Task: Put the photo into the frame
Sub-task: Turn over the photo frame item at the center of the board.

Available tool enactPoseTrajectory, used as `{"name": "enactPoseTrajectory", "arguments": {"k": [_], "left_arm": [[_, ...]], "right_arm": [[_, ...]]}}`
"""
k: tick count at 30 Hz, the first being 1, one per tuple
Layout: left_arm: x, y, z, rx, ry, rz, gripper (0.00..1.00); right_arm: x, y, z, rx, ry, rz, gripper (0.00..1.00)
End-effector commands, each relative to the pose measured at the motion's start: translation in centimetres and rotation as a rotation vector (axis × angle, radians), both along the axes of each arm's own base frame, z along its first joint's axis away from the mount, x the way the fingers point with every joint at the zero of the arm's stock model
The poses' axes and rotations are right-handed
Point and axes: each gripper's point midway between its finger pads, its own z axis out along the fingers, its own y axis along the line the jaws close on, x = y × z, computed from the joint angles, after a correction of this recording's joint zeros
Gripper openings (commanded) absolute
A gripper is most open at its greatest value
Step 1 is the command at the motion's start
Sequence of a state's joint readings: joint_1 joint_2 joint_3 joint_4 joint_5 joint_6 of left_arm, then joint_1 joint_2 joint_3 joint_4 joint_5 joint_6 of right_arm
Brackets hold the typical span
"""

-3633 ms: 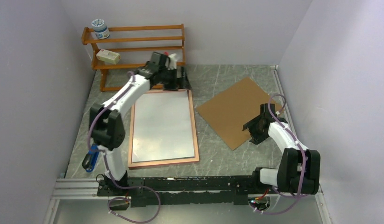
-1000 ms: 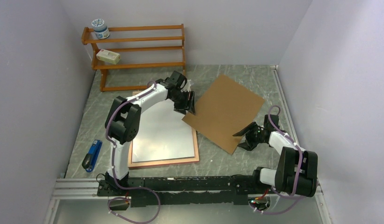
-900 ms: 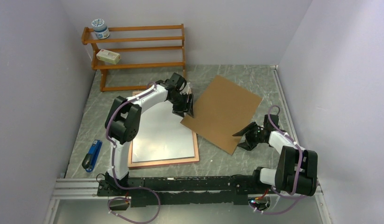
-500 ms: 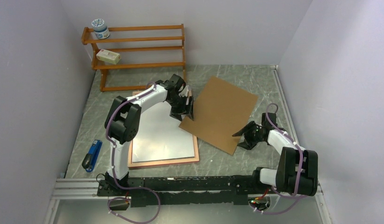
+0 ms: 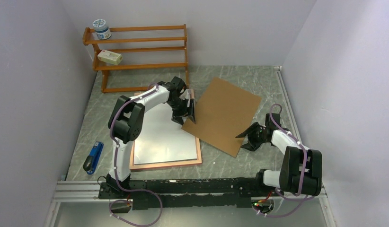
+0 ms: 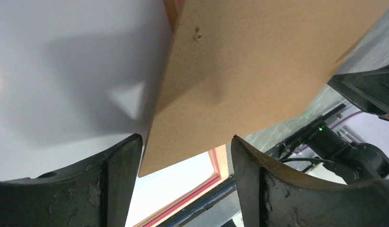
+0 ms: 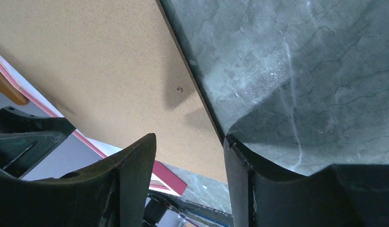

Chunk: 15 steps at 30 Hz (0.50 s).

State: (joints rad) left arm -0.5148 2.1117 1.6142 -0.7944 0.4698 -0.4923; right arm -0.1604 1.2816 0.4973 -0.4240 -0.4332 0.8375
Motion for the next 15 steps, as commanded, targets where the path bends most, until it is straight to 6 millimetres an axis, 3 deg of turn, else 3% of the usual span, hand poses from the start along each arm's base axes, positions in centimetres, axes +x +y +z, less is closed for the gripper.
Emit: {"name": "enactPoseTrajectory", "arguments": {"k": [1,9,15], "left_arm": [[-0.3,-1.9,1.5,-0.119,0.036,-0.001,0.72],[-0.4,-3.6,4.6,-0.338,0.113,0.018,0.47],[-0.1,-4.7,8.1,-0.514,0.121,-0.016,0.39]], "right_arm": [[-1.9,-2.5,-3.4,-0.162,0.089,-0.008,0.59],[-1.9,-2.7,-3.0,-0.179,0.066,-0.033,0.58],[-1.9,-2.6,-2.9,-0.174,0.052,-0.030,0.57]]}}
